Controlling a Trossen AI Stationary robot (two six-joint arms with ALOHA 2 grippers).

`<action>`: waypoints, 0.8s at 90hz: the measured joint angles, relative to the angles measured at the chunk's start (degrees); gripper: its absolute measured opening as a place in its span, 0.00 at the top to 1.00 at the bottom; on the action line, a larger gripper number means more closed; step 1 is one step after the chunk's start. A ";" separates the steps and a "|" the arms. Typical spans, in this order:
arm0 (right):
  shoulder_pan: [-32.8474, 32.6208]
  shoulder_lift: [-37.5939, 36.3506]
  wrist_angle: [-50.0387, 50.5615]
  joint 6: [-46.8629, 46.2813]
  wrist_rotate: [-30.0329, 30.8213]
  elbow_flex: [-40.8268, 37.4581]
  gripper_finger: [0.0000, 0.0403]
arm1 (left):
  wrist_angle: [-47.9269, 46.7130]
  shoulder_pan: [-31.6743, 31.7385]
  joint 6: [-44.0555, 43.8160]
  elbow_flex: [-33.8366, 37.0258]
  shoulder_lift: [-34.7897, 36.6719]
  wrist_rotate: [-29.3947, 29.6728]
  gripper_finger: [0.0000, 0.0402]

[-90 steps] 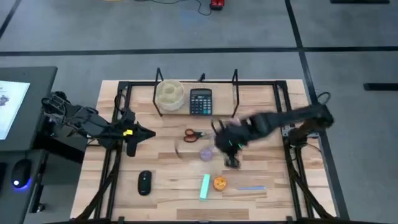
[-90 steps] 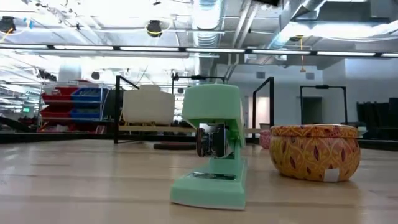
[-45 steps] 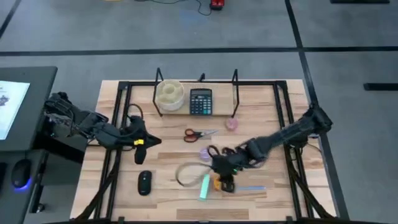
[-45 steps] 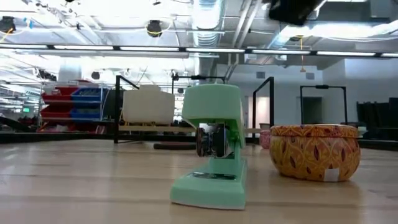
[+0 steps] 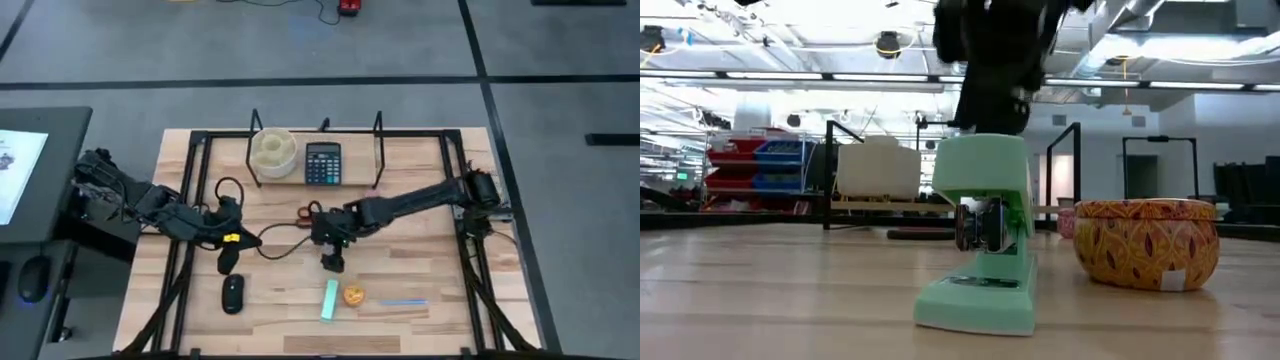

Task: Stock shelves
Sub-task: Put the purple scented candle on the shelf

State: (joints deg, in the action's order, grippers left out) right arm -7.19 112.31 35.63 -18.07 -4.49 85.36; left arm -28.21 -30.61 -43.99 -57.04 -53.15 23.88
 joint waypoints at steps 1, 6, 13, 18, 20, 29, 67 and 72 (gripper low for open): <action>0.06 0.34 -0.01 -0.01 -0.01 0.00 0.03 | -0.03 0.00 0.00 0.00 0.00 0.00 1.00; 0.55 1.68 -0.17 0.24 -0.04 0.00 0.02 | -0.44 0.00 0.00 0.00 -0.04 -0.04 1.00; 0.91 3.42 0.06 0.59 0.00 0.00 0.01 | -1.04 0.00 -0.02 0.00 -0.04 -0.09 1.00; 1.06 4.35 -0.07 0.59 0.00 0.00 0.01 | -1.24 0.00 -0.08 0.00 -0.04 -0.11 1.00; 1.09 4.65 -0.12 0.57 0.00 0.00 0.01 | -1.26 0.00 -0.15 0.00 -0.04 -0.11 1.00; 1.17 5.90 0.58 0.57 0.00 0.00 0.02 | -1.65 0.00 -0.17 0.00 -0.04 -0.13 1.00; 0.75 6.29 2.69 0.13 0.17 -0.07 0.22 | -2.33 0.00 0.22 0.00 -0.02 0.23 1.00; 1.02 6.24 2.63 -1.22 0.36 -0.07 0.28 | -2.33 0.00 0.22 0.00 -0.02 0.28 1.00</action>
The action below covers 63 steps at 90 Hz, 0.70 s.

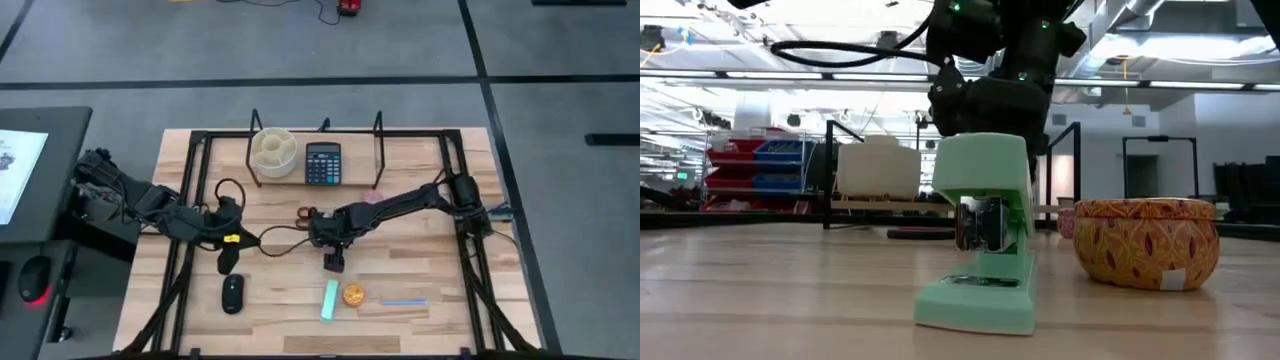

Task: Stock shelves
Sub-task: Put the purple scented candle on the shelf

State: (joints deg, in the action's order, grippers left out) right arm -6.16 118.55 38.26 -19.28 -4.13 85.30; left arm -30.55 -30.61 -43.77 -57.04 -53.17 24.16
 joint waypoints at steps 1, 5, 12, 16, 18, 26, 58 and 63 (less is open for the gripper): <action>0.05 -0.02 -0.02 -0.27 0.06 0.01 0.29 | 0.00 0.00 0.01 0.00 0.00 0.01 1.00; 0.33 -0.27 -0.10 -1.18 0.18 0.04 0.32 | -0.02 0.02 0.02 0.00 0.02 0.06 1.00; 0.94 -1.10 0.54 -1.86 0.30 0.02 0.33 | -0.04 0.00 0.02 0.00 0.01 0.07 1.00; 1.50 -1.82 0.80 -2.39 0.34 0.14 0.33 | -0.07 0.00 0.04 0.00 0.02 0.09 1.00; 1.87 -2.33 1.36 -2.56 0.34 0.39 0.33 | -0.10 0.00 0.04 0.00 0.02 0.07 1.00; 3.70 -4.74 5.13 -2.72 0.38 2.25 0.33 | -0.25 0.01 0.04 0.00 0.02 0.14 1.00; 22.71 -13.77 18.84 3.17 4.49 7.91 0.33 | -0.57 0.00 1.97 0.00 0.02 0.92 1.00; 26.12 -13.34 19.43 4.05 4.55 7.87 0.33 | -0.57 0.01 1.97 0.00 0.02 1.01 1.00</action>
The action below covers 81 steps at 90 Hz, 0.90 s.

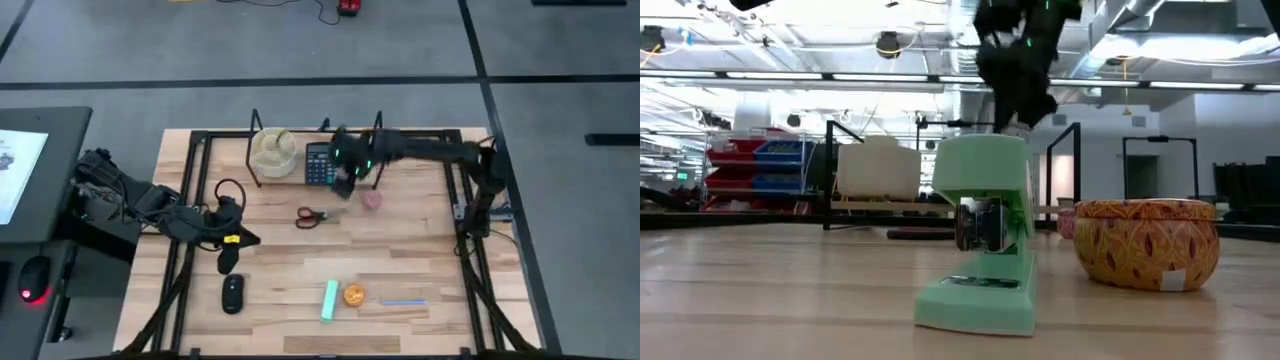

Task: Stock shelves
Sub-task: Put the purple scented candle on the shelf

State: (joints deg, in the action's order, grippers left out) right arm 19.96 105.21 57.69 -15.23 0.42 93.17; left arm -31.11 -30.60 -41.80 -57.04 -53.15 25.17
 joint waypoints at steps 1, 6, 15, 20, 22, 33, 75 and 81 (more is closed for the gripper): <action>0.60 0.10 0.10 0.16 -0.05 0.00 0.33 | 0.00 -0.01 0.00 0.00 0.00 0.00 1.00; 3.25 0.79 0.53 0.60 -0.25 0.00 0.33 | 0.02 0.01 0.00 0.00 0.00 0.02 1.00; 6.14 2.16 0.03 0.78 -1.43 0.00 0.33 | 0.05 0.01 -0.04 0.00 0.00 0.04 1.00; 7.01 2.98 -0.01 1.32 -1.32 0.00 0.33 | 0.10 0.01 -0.08 0.00 0.00 0.28 1.00; 7.27 3.16 0.11 1.47 -1.15 0.00 0.33 | 0.11 0.01 -0.15 0.00 0.00 0.42 1.00; 7.76 3.69 -0.01 3.32 -0.92 0.09 0.33 | 0.14 0.01 -0.28 0.00 -0.02 1.44 1.00; 5.67 5.53 -2.10 9.54 -1.13 0.00 0.33 | 1.09 0.01 -0.17 0.02 0.00 2.75 1.00; 5.15 6.33 -2.01 10.56 -2.50 -0.28 0.33 | 1.11 0.01 -0.09 0.02 0.00 2.75 1.00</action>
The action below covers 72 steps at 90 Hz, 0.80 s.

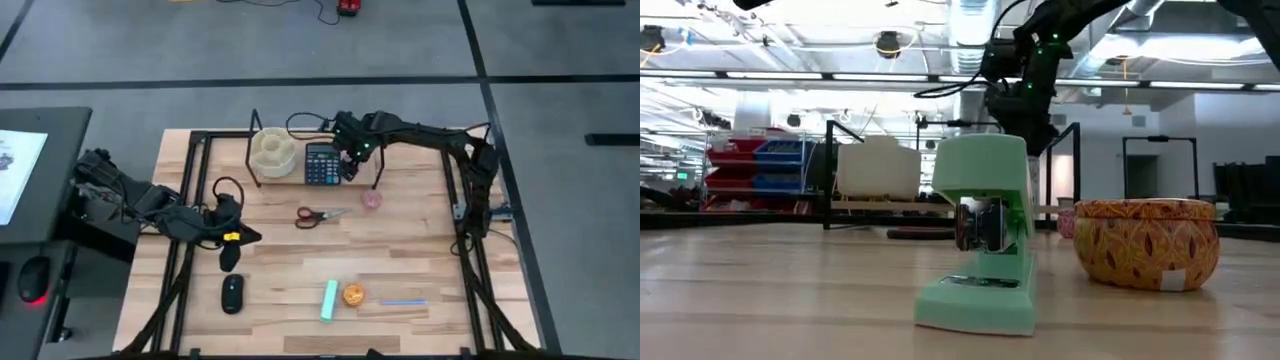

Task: Stock shelves
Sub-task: Put the purple scented candle on the shelf

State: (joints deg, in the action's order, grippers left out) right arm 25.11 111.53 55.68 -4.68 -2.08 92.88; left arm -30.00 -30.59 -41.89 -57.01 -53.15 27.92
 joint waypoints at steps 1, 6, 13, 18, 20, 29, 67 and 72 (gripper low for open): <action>-0.09 0.13 0.13 0.17 0.23 -0.09 0.33 | 0.00 0.00 0.01 0.00 0.00 0.00 1.00; -0.34 0.34 0.33 0.44 -0.24 -0.23 0.33 | -0.04 0.00 0.03 0.00 0.00 0.00 1.00; -0.54 0.39 -0.98 0.42 0.46 0.28 0.31 | 0.00 0.00 0.05 0.00 0.00 0.00 1.00; -0.56 0.87 0.02 0.45 1.04 0.23 0.31 | -0.02 0.00 0.05 0.00 0.00 -0.03 1.00; -0.56 1.32 0.18 0.42 1.27 0.17 0.30 | -0.02 0.00 0.05 0.00 0.00 -0.08 1.00; -0.81 1.96 -0.60 0.45 1.98 -0.02 0.30 | 0.00 0.00 0.07 0.00 -0.02 -0.24 1.00; -1.04 2.28 -1.44 4.75 3.97 0.17 0.29 | -0.02 0.00 0.05 0.00 0.00 -0.55 1.00; -1.06 2.28 -1.73 4.75 3.95 0.17 0.29 | -0.04 0.00 0.05 0.00 0.00 -0.52 1.00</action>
State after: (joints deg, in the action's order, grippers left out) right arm 24.05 113.81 53.95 0.08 1.87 93.06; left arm -30.04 -30.59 -41.85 -57.01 -53.15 27.40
